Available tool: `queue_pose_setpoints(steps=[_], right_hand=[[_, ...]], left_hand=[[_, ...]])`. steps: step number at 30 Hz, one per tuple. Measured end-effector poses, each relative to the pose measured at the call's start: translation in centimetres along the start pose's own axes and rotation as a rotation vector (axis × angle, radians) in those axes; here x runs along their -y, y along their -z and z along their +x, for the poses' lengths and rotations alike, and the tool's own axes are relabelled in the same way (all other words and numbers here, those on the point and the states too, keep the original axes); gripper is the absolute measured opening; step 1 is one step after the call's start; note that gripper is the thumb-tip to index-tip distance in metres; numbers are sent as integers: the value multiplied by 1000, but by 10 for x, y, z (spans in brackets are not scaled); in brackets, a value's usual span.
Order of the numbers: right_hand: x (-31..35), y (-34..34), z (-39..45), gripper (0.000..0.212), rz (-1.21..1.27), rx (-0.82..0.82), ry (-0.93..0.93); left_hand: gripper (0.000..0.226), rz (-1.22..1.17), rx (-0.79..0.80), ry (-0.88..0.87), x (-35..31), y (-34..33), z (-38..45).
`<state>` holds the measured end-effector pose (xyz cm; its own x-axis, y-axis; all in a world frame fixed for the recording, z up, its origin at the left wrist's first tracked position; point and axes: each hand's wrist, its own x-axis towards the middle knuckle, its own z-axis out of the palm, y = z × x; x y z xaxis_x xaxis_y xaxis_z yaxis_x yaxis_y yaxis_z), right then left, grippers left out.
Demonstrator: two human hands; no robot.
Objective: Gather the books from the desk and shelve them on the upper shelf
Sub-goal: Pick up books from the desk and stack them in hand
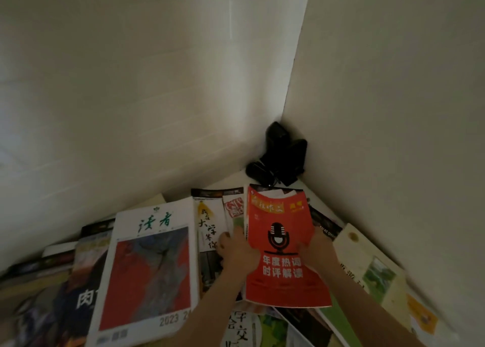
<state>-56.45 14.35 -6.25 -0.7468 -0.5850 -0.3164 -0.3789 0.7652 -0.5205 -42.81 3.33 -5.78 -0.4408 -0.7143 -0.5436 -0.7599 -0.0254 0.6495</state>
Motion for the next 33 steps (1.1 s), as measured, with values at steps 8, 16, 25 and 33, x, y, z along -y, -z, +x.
queue_pose_setpoints(steps=[8,16,25,33], right_hand=[[18,23,-23,38,181,-21,-77],[130,-7,-43,40,597,155,-57],[180,-90,-95,19,407,301,73],[171,-99,-91,38,513,295,-89]], left_hand=[[19,-356,7,-151,-1,24,-27],[65,-471,-220,-132,40,165,-52],[61,-201,-178,83,168,184,-28],[69,-485,-124,93,159,207,-42]])
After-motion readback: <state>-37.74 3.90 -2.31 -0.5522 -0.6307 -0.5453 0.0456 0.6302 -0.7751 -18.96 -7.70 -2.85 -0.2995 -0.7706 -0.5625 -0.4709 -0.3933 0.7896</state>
